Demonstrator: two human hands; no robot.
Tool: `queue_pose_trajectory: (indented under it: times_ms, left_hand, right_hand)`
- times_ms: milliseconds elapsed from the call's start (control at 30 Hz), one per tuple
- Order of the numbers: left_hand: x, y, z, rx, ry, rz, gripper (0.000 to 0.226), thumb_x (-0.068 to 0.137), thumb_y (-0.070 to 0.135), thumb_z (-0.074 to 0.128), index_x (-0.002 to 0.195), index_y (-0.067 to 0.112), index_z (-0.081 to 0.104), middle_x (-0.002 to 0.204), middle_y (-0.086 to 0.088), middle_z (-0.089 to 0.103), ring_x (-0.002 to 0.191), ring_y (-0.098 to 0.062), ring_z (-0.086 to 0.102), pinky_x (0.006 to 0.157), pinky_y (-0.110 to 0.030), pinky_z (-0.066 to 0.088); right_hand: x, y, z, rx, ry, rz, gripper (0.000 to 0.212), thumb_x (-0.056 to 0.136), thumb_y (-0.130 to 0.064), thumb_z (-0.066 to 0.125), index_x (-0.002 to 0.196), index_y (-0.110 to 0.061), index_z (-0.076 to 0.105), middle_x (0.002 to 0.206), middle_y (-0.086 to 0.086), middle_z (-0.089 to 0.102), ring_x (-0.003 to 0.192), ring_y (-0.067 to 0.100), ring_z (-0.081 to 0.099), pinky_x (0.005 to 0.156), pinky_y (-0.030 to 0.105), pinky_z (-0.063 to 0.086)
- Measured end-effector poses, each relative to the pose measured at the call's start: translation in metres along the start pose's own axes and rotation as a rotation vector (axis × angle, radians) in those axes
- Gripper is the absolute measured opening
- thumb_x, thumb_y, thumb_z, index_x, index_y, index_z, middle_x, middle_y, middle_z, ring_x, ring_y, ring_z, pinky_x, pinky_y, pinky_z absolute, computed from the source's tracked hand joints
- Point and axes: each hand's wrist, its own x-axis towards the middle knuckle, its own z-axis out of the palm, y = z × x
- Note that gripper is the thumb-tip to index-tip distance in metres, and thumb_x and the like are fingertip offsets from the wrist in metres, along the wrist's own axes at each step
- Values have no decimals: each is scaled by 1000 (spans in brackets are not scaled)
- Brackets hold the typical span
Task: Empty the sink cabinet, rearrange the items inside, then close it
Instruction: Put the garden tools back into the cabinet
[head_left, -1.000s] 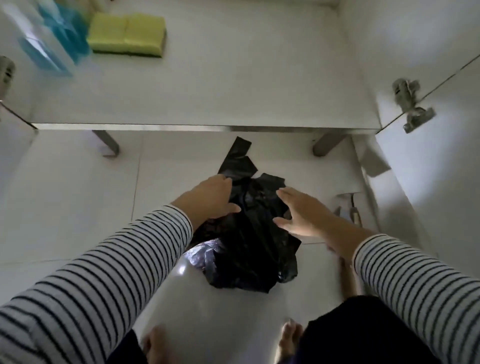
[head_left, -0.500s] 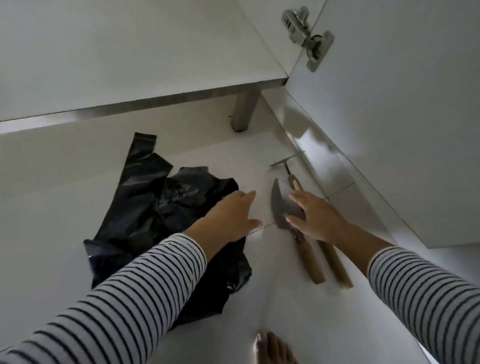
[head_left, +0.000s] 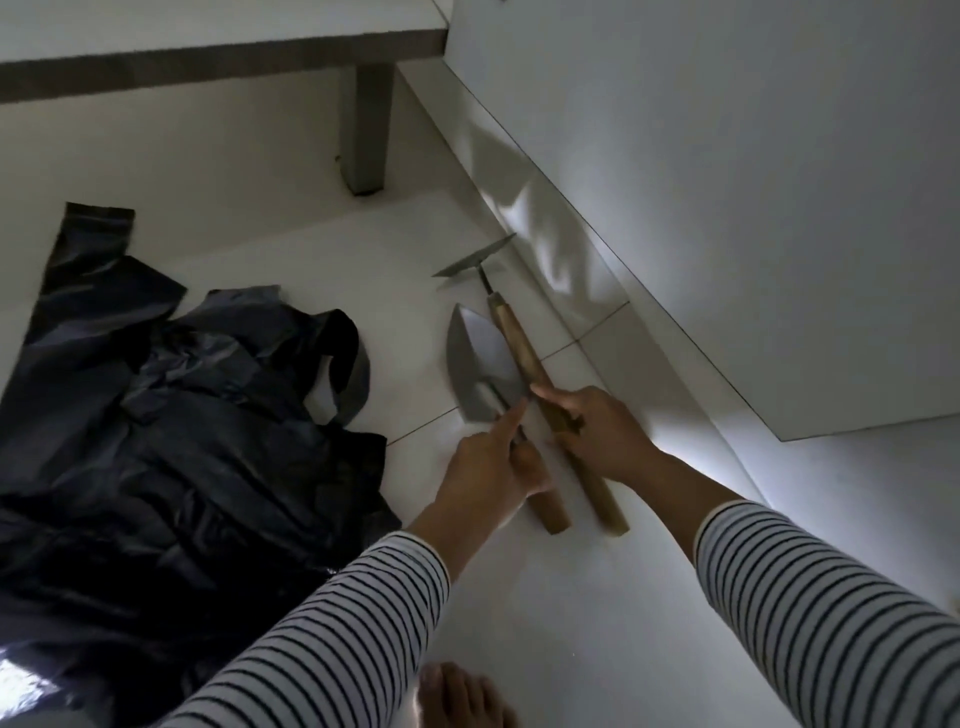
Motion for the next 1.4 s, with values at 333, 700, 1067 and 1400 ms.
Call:
queue_pose_trajectory:
  times_ms: [333,700,1067,1400]
  left_hand:
    - [11,3,21,18,118,-76,97,69,38,78,146,27,22,134,-4,44,123,-20,42,95,-27,36]
    - [5,-10,3,-125,30,-18,106,62,36,83,147,29,19,123,0,54,108,-17,56,91,-31,49]
    - [-41,-33,-58,-155,15,94,102,67,14,82,145,36,20,129,6,47,109,-9,56,76,0,42]
    - [-109,-9,-193,176,38,274,105,65,25,83,143,46,16,128,17,43,105,0,52,91,-8,41]
  right_hand:
    - [-4,3,2,249,-31,4,64,83,-5,65,134,-40,45,91,-18,52,82,0,51,75,10,38]
    - [-5,-4,1,409,-99,-41,64,85,-3,63,134,-41,45,89,-20,52,81,0,51,81,16,45]
    - [-38,-57,10,786,-94,-44,62,85,1,62,134,-34,46,118,-3,64,111,7,59,90,18,47]
    - [-89,-139,-9,809,-54,-162,65,85,4,59,127,-44,45,110,-9,66,99,5,65,80,17,52]
